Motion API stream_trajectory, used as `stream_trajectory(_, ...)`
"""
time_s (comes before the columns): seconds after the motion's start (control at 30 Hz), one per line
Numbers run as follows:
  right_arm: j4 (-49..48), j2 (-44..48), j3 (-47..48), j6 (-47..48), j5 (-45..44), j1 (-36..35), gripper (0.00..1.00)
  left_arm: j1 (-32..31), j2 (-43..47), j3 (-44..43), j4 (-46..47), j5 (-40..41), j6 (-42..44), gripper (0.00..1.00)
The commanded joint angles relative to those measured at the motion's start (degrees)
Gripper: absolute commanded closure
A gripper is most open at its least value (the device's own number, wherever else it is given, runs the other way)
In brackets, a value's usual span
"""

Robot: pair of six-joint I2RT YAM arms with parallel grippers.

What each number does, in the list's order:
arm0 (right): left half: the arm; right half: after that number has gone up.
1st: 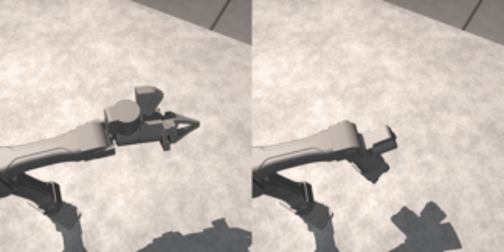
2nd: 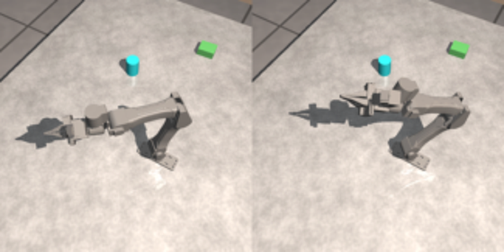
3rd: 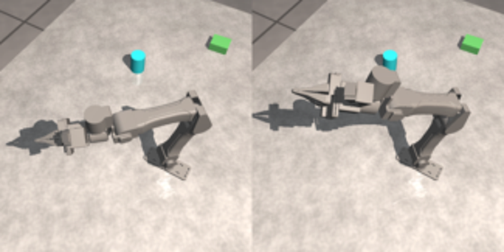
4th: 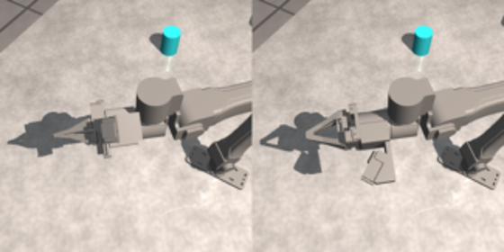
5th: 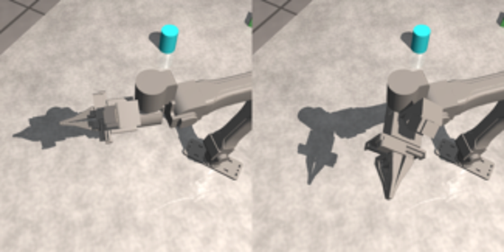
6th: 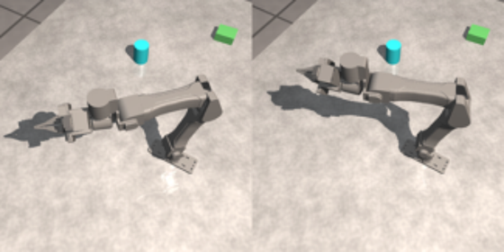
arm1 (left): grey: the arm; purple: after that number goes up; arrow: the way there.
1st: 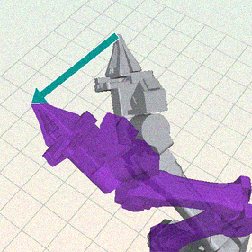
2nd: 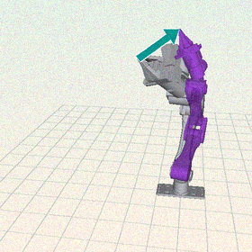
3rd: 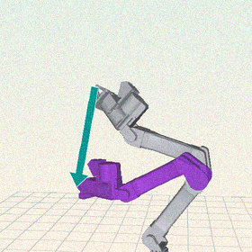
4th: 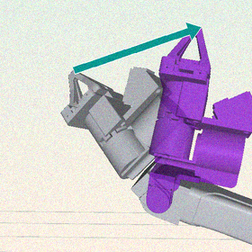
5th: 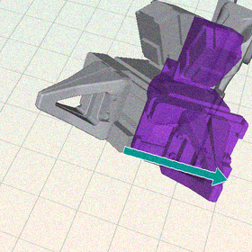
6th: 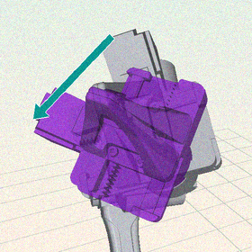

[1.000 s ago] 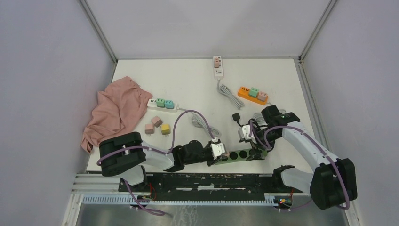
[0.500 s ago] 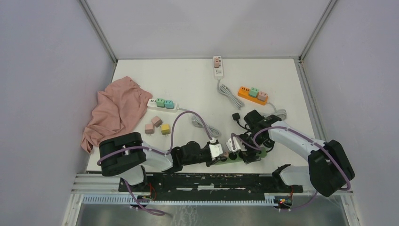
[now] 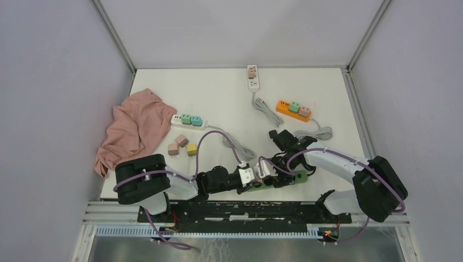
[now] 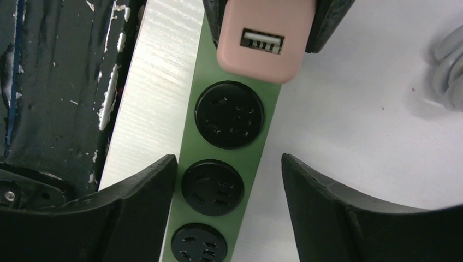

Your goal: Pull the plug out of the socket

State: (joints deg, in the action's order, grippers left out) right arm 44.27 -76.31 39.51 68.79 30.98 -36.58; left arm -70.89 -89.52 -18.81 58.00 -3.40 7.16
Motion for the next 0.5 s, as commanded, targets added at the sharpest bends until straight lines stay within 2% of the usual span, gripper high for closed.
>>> stream_trajectory(0.0,-2.88,-1.11,0.34,-2.61,-0.57,-1.67,0.27,-0.08,-0.21,0.89,10.67,3.21,-2.23,0.97)
stream_trajectory(0.3,-4.85,-3.05,1.39,-6.5,-1.75,-4.2,0.4,-0.16,-1.11,1.67,15.92,4.63,-3.91,0.97)
stream_trajectory(0.47,-5.23,-3.79,2.01,-7.92,-2.58,-4.59,0.55,-0.13,-0.31,2.61,17.82,5.56,-4.18,0.97)
